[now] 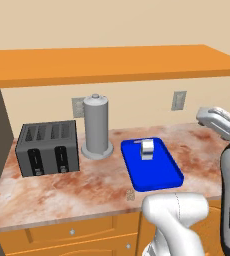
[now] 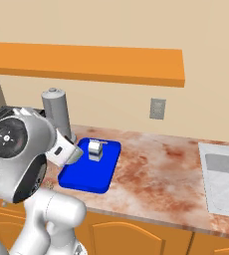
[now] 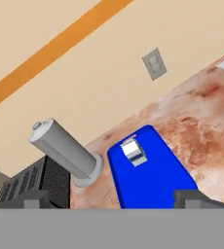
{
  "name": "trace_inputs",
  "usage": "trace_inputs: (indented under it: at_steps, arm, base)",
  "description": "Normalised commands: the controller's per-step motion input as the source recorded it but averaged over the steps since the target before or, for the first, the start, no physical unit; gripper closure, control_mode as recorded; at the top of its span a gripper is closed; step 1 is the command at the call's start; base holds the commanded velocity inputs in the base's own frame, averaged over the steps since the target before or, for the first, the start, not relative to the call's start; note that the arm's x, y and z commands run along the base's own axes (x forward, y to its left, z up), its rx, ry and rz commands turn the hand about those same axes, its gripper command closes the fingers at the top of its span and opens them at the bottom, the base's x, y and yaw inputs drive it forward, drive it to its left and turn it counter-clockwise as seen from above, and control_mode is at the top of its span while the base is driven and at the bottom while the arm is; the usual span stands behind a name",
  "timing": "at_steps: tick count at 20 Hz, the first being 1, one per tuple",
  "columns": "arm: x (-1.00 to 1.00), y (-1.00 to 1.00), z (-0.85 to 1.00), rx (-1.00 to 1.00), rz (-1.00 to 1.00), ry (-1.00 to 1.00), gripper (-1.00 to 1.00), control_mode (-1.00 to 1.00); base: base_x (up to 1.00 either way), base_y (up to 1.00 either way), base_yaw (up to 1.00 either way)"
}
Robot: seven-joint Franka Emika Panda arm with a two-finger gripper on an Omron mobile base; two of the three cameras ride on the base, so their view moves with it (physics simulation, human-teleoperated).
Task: Take out the milk from the fridge and place it on the tray on the counter. Then take the sugar cube near the tray and place it in the tray.
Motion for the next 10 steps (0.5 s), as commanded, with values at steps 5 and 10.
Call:
trace_inputs:
  at_steps: [5,10]
  arm:
    - [-0.38,0.86,-0.01,-0.01,0.0,0.27,-1.0,-1.0]
    - [-0.28,0.87,0.0,-0.01,0.0,0.2,-1.0,-1.0]
  base:
    - [0.0,0.0,0.0]
    - [0.0,0.0,0.0]
